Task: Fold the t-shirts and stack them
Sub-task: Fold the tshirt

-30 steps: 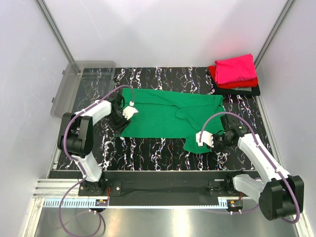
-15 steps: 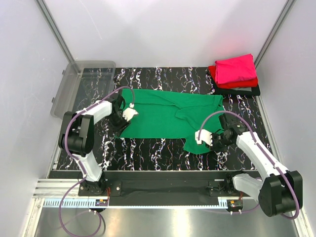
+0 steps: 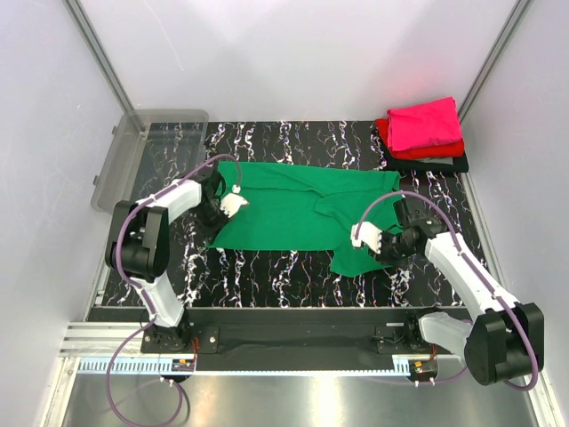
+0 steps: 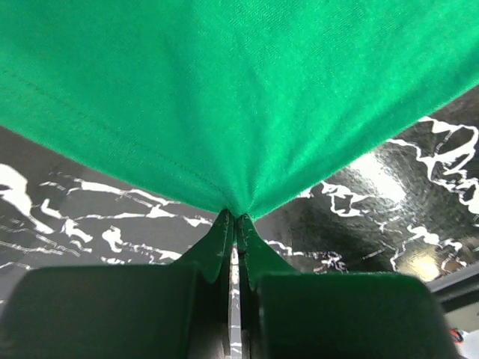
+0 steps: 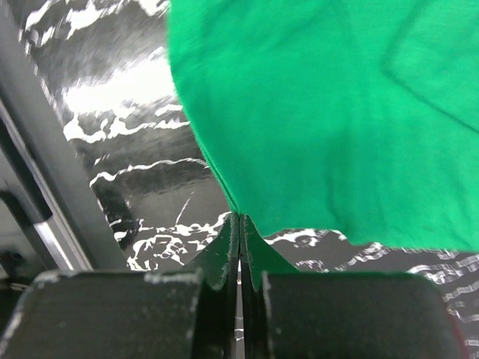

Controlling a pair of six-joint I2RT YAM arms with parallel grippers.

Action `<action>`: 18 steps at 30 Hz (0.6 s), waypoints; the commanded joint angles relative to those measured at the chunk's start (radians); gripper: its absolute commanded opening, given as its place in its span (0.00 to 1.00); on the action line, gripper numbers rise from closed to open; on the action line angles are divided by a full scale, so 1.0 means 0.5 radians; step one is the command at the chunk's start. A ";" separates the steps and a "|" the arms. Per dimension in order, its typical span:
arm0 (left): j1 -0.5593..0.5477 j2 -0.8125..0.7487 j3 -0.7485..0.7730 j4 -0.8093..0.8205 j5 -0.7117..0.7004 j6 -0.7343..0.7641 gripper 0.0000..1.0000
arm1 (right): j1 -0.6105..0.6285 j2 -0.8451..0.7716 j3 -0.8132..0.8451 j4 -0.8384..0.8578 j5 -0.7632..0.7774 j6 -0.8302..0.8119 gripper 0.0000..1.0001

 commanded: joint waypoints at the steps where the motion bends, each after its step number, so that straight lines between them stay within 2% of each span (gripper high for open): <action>1: 0.008 -0.098 0.164 -0.078 0.049 -0.030 0.00 | 0.016 -0.064 0.182 0.095 0.024 0.299 0.00; 8: 0.008 -0.083 0.382 -0.204 0.049 -0.018 0.00 | 0.013 -0.018 0.513 0.203 0.085 0.631 0.00; 18: 0.011 0.055 0.793 -0.293 -0.058 0.022 0.00 | -0.141 0.280 0.955 0.381 0.116 0.631 0.00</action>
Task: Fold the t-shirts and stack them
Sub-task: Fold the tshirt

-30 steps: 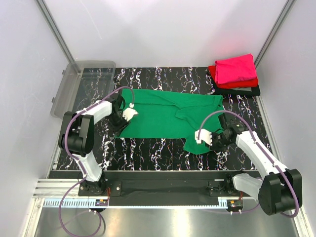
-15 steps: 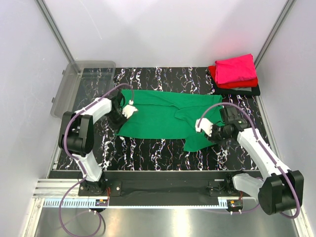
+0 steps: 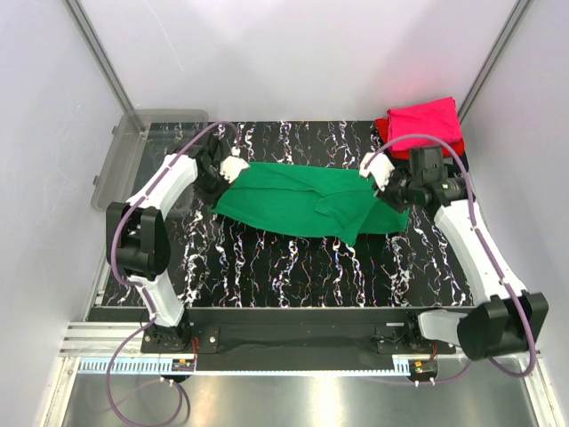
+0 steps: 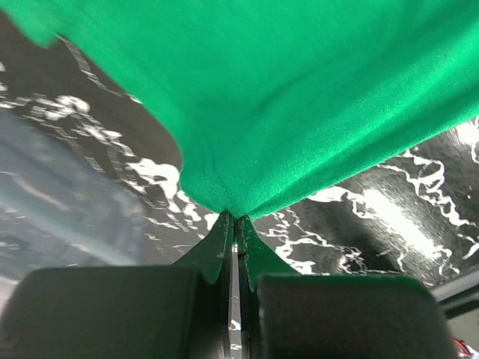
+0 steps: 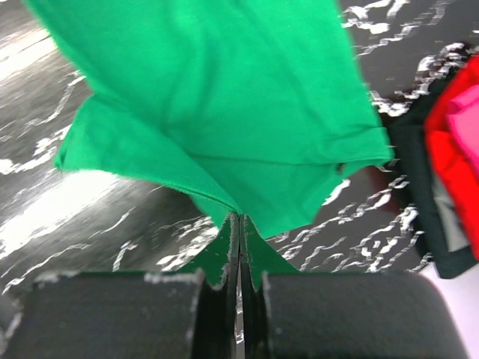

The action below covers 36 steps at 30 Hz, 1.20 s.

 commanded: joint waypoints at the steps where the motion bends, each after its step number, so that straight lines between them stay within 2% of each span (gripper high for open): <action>1: 0.014 0.075 0.164 -0.041 -0.066 0.037 0.00 | -0.074 0.147 0.179 0.152 0.025 0.041 0.00; 10: 0.050 0.308 0.461 -0.056 -0.133 0.000 0.00 | -0.176 0.628 0.532 0.367 0.043 0.074 0.00; 21: 0.081 0.624 0.860 -0.108 -0.219 -0.031 0.00 | -0.188 1.236 1.072 0.419 0.040 0.111 0.00; 36: 0.084 0.999 1.277 -0.154 -0.271 -0.080 0.00 | -0.209 1.663 1.474 0.422 0.073 0.111 0.00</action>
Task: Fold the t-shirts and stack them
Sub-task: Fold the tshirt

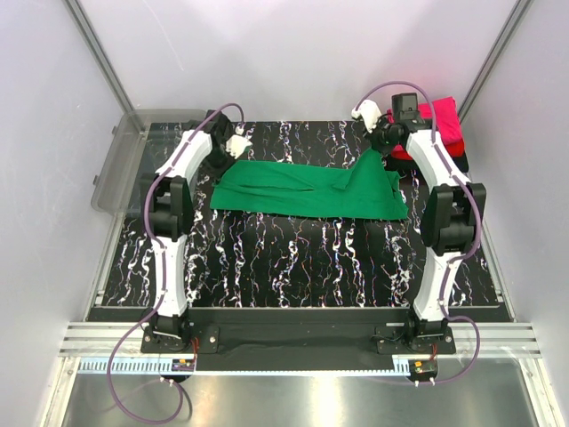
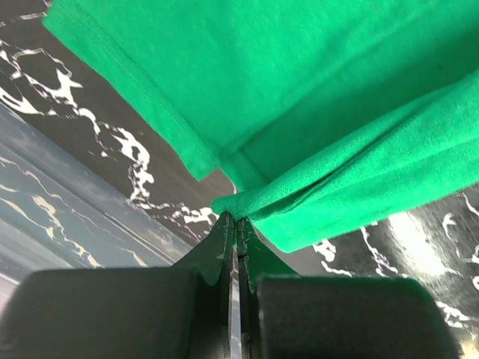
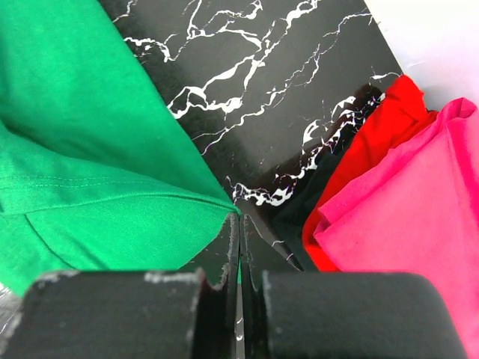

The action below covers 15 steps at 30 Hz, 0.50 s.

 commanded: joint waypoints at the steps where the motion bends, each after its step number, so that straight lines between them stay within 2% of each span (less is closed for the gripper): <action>1: 0.019 0.041 0.134 -0.006 -0.064 -0.034 0.00 | -0.024 0.051 0.140 0.064 0.028 0.034 0.00; 8: 0.038 0.078 0.214 0.003 -0.064 -0.119 0.00 | -0.021 0.201 0.269 0.086 0.031 0.114 0.00; 9: 0.044 0.060 0.226 -0.003 -0.064 -0.159 0.02 | -0.021 0.235 0.293 0.095 0.055 0.157 0.02; 10: 0.047 0.035 0.229 -0.003 -0.074 -0.211 0.19 | -0.018 0.241 0.348 0.101 0.071 0.193 0.08; 11: 0.050 0.002 0.211 0.003 -0.083 -0.321 0.24 | -0.018 0.250 0.379 0.116 0.092 0.236 0.35; 13: 0.050 -0.157 0.165 0.055 -0.083 -0.405 0.32 | -0.018 0.214 0.425 0.175 0.153 0.319 0.42; 15: 0.044 -0.335 0.064 0.140 -0.083 -0.442 0.34 | -0.018 0.144 0.438 0.193 0.169 0.347 0.46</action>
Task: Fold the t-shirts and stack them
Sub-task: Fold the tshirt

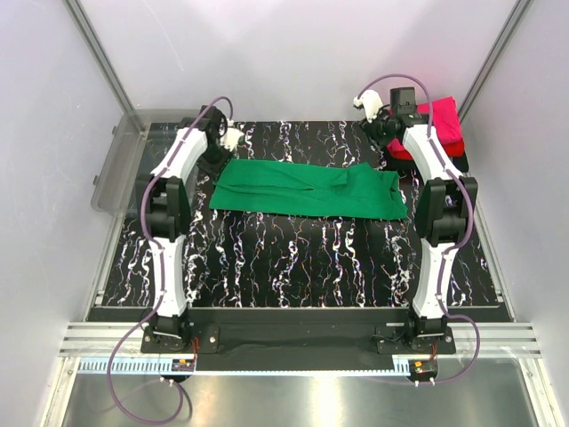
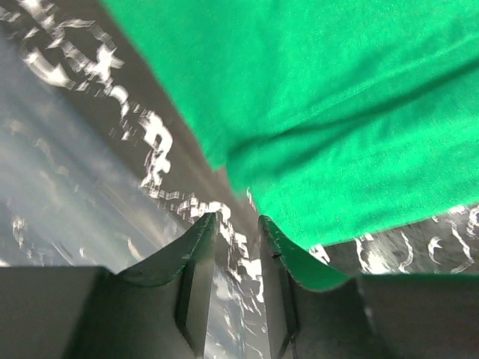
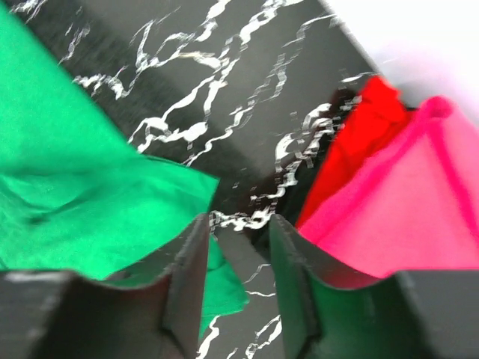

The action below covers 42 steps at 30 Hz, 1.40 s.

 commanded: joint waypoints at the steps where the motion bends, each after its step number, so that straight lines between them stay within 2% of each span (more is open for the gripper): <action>1: 0.011 -0.411 -0.056 0.144 -0.042 -0.164 0.34 | -0.007 -0.154 0.121 0.133 0.075 0.174 0.48; 3: 0.008 -0.543 -0.194 0.251 0.021 -0.112 0.36 | -0.007 -0.254 0.047 0.127 -0.022 0.220 0.50; 5: -0.013 -0.584 -0.332 0.285 0.068 0.034 0.37 | -0.004 -0.331 -0.173 0.118 -0.148 0.199 0.49; 7: -0.065 -0.532 -0.372 0.273 0.010 0.115 0.35 | 0.017 -0.411 -0.403 0.069 -0.323 0.116 0.47; 9: -0.081 -0.458 -0.437 0.270 0.004 0.173 0.31 | 0.033 -0.402 -0.496 -0.035 -0.446 0.070 0.45; 12: -0.081 -0.351 -0.489 0.264 0.043 0.149 0.27 | 0.060 -0.308 -0.515 -0.213 -0.529 0.036 0.36; 17: -0.081 -0.249 -0.526 0.261 0.053 0.109 0.25 | 0.076 -0.215 -0.469 -0.272 -0.529 -0.059 0.34; 24: -0.072 -0.191 -0.584 0.273 0.062 0.090 0.24 | 0.115 0.036 -0.214 -0.575 -0.538 -0.136 0.33; 30: -0.072 -0.139 -0.560 0.273 0.065 0.047 0.24 | 0.180 0.159 -0.171 -0.585 -0.517 -0.148 0.33; 36: -0.072 -0.154 -0.606 0.276 0.047 0.032 0.24 | 0.189 0.346 0.089 -0.607 -0.541 -0.087 0.33; 39: -0.072 -0.163 -0.636 0.282 0.031 0.029 0.24 | 0.186 0.480 0.371 -0.610 -0.603 0.038 0.33; 42: -0.072 -0.203 -0.636 0.285 0.025 0.026 0.24 | 0.183 0.667 0.828 -0.607 -0.573 0.228 0.34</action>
